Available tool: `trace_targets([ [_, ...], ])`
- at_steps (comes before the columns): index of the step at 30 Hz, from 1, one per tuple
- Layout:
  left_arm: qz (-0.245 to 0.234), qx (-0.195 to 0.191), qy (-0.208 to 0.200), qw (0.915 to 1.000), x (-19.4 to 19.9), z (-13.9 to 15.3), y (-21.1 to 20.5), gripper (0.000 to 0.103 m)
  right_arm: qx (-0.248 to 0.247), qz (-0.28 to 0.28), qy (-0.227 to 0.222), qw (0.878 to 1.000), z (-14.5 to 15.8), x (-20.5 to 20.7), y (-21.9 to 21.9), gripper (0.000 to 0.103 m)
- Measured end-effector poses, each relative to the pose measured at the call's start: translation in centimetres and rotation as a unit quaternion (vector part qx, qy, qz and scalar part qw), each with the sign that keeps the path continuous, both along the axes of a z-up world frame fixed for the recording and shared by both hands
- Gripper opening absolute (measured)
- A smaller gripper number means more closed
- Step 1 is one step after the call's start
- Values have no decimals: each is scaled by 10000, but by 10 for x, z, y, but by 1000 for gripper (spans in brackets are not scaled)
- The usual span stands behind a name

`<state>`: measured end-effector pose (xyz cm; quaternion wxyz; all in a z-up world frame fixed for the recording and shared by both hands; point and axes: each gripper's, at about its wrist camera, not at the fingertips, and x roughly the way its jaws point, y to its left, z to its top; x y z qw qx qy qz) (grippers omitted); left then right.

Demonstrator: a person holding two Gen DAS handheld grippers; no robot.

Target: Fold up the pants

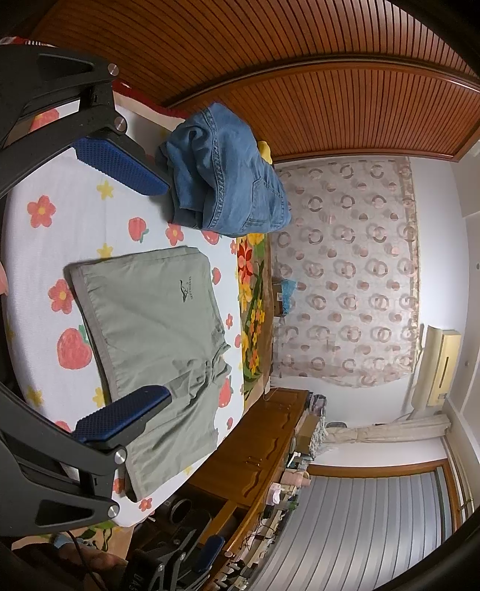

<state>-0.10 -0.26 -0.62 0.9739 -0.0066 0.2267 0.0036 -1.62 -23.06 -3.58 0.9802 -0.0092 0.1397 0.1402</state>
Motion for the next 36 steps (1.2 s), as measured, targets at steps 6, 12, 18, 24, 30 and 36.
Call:
trace_targets([
  [6, 2, -8, 4, 10000, 0, 0, 0, 103, -2, -5, -1, 10000, 0, 0, 0, 103],
  [12, 10, -14, 3, 10000, 0, 0, 0, 103, 0, 2, 3, 10000, 0, 0, 0, 103],
  [18, 4, -11, 1, 10000, 0, 0, 0, 103, 4, 2, 6, 10000, 0, 0, 0, 103],
  [24, -2, 29, -2, 10000, 1, 0, -2, 103, 7, -2, 0, 10000, 0, 1, 1, 103],
  [30, -24, 23, 2, 10000, 2, 3, -6, 103, 10, -3, -3, 10000, 1, 1, 0, 103],
  [36, -8, 14, -6, 10000, 1, 3, -6, 103, 14, -6, 3, 10000, 1, 1, 0, 103],
])
